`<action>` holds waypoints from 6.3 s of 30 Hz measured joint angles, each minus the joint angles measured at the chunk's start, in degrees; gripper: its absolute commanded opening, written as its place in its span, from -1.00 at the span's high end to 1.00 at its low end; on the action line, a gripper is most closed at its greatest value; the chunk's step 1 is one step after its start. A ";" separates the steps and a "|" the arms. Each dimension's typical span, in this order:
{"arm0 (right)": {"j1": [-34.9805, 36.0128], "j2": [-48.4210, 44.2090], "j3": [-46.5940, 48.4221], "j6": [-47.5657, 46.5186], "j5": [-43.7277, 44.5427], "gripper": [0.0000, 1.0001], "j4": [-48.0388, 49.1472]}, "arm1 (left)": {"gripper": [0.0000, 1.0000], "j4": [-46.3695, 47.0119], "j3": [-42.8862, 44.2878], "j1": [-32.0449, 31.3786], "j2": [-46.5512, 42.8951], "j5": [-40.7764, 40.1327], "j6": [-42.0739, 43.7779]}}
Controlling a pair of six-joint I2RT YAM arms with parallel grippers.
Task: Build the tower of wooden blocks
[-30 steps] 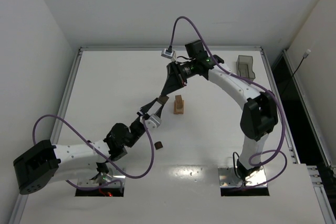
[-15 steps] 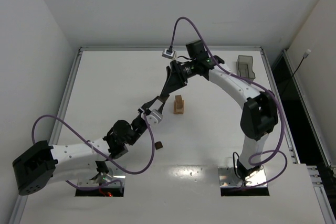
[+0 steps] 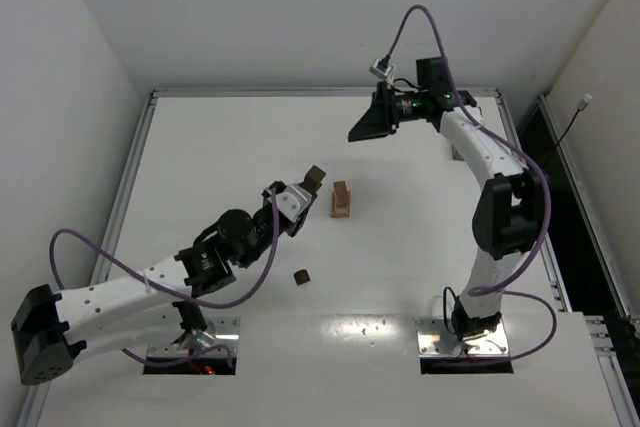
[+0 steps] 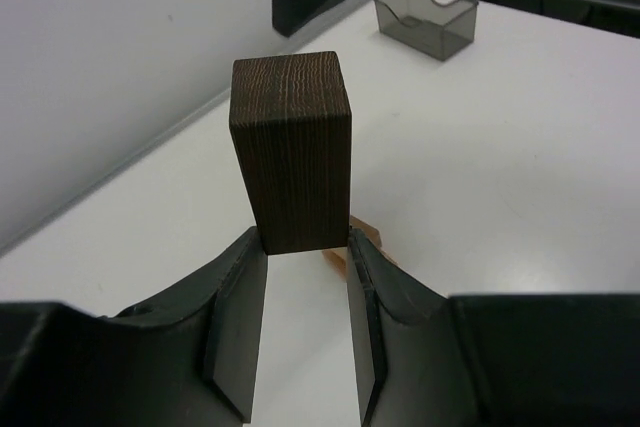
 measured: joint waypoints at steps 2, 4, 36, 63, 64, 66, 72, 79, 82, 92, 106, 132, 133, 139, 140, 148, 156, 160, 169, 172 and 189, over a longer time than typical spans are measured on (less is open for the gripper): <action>-3.34 0.00 0.02 0.00 1.22 -0.23 0.00 | 1.00 -8.85 5.66 -0.02 0.52 -0.09 -4.02; -6.21 0.00 -0.17 -0.02 2.19 -0.23 0.26 | 1.00 -16.90 11.50 -0.02 2.12 -0.04 -7.63; -18.34 -14.43 -19.69 -0.46 4.24 -0.26 2.93 | 1.00 -78.03 60.00 27.43 46.60 39.50 -19.52; -20.46 -17.86 -23.78 0.26 4.24 -0.26 3.56 | 1.00 -80.59 54.64 31.15 54.07 27.63 -33.16; -20.55 -17.92 -23.78 0.28 4.24 -0.26 3.61 | 1.00 -80.72 54.23 31.69 55.06 27.54 -33.29; -20.81 -17.97 -23.80 0.35 4.26 -0.26 3.63 | 1.00 -80.65 53.81 32.85 56.96 26.91 -33.66; -21.27 -17.97 -23.85 0.46 4.26 -0.26 3.65 | 1.00 -79.49 53.81 34.21 60.74 25.57 -34.42; -21.27 -17.97 -23.85 0.59 4.24 -0.28 3.65 | 1.00 -78.29 53.81 34.23 63.69 25.18 -34.84; -21.27 -17.97 -23.85 0.63 4.24 -0.28 3.65 | 0.29 -77.70 53.79 34.23 63.91 25.03 -35.10; -21.27 -17.97 -23.98 0.63 4.22 -0.28 4.02 | -0.53 -74.82 52.92 34.23 63.84 24.74 -35.45; -21.27 -17.99 -25.40 0.68 3.96 -0.28 4.55 | -0.08 -61.22 45.94 32.59 55.01 20.44 -36.37; -21.27 -18.01 -25.42 0.98 3.08 -0.28 4.94 | 0.11 -57.33 45.57 30.32 58.58 12.96 -36.94; -21.27 -18.01 -25.42 1.05 2.99 -0.28 4.96 | 0.11 -57.42 45.51 30.32 58.66 12.94 -37.00; -21.27 -18.01 -25.42 1.44 2.58 -0.28 5.55 | 0.20 -57.20 45.38 29.40 58.60 12.70 -36.94; -21.27 -18.01 -25.42 1.57 2.56 -0.28 6.03 | 0.20 -57.09 45.22 29.03 58.51 12.72 -36.92; -21.27 -18.01 -25.46 2.40 2.16 -0.28 6.84 | 0.85 -57.77 45.00 27.76 58.21 9.86 -36.94; -21.27 -18.23 -25.79 2.80 2.12 -0.28 7.43 | 1.00 -58.95 45.03 27.76 58.34 5.33 -36.94; -21.27 -18.53 -25.79 2.99 2.08 -0.28 7.45 | 1.00 -59.08 45.03 27.76 58.34 4.26 -36.89; -20.87 -18.58 -28.55 5.40 1.64 -0.28 11.02 | 1.00 -57.33 44.00 34.93 56.06 26.21 -31.23; -20.31 -18.21 -30.29 7.45 1.31 -0.28 12.63 | 1.00 -53.48 43.87 40.46 55.71 45.42 -31.12; 14.23 -16.72 -8.35 -42.49 34.53 0.01 -20.00 | 1.00 -14.64 37.31 44.48 55.78 92.24 -69.83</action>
